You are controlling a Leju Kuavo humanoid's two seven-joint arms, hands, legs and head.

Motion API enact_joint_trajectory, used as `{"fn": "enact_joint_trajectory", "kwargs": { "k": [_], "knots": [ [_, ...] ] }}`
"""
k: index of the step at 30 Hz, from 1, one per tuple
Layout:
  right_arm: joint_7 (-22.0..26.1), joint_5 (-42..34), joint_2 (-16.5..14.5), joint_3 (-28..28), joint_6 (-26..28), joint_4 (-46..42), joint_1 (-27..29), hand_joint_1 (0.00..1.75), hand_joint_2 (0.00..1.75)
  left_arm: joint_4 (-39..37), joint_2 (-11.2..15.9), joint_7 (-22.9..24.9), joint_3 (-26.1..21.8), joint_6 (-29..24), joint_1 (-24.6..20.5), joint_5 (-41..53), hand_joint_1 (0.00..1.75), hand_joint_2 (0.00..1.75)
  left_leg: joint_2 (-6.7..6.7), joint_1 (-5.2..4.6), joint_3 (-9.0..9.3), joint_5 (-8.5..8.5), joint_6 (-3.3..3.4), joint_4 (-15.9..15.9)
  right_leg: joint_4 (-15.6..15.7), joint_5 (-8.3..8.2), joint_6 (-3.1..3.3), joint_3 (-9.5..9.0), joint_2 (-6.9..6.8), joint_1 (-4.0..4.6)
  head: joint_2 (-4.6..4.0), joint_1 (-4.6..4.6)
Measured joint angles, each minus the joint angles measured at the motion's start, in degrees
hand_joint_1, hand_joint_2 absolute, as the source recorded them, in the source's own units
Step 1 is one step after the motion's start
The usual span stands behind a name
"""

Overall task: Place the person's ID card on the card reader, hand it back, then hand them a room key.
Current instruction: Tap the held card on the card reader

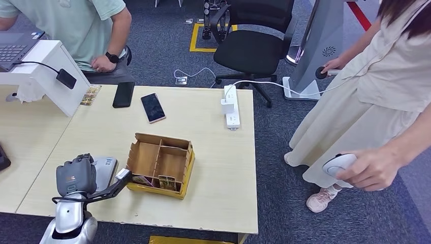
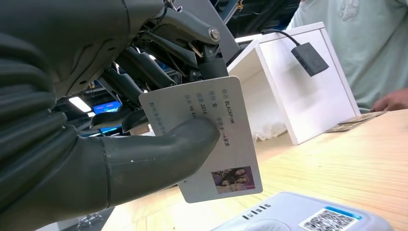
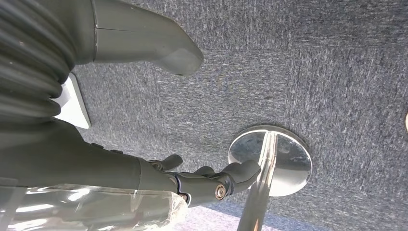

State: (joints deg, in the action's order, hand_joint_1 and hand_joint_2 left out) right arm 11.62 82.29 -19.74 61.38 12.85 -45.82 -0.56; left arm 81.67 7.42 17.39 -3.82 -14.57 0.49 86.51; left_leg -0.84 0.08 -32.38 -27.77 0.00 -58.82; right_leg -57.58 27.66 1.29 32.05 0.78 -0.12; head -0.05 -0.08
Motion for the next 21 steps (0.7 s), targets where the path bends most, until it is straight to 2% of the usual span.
{"fn": "enact_joint_trajectory", "kwargs": {
  "k": [13,17,21],
  "knots": [
    [-0.18,-0.66,-0.02,-0.05,0.10,-0.03,0.03,0.00,1.75,4.75,-4.02,-11.01,-8.10,-0.92,-1.00,0.00,1.75,1.75,-0.01,-0.01,0.00,0.03,0.01,0.00,0.00,-0.02,-0.01,-0.01,-0.02,0.00,0.00,-0.01],
    [-0.19,-0.69,-0.04,-0.07,0.08,-0.03,0.03,0.00,1.75,5.22,-5.55,-12.52,-10.17,-1.22,-1.34,0.00,1.75,1.75,-0.01,0.00,0.00,0.03,0.00,0.00,0.00,-0.03,-0.03,0.00,-0.01,0.00,0.00,0.00],
    [-0.19,-0.71,-0.07,-0.07,0.07,-0.03,0.03,0.00,1.75,5.62,-5.95,-11.68,-11.04,-1.15,-1.39,0.00,1.75,1.75,-0.02,0.00,0.00,0.04,-0.01,0.00,0.00,-0.03,-0.04,-0.01,-0.02,0.00,0.01,0.01]
  ]
}}
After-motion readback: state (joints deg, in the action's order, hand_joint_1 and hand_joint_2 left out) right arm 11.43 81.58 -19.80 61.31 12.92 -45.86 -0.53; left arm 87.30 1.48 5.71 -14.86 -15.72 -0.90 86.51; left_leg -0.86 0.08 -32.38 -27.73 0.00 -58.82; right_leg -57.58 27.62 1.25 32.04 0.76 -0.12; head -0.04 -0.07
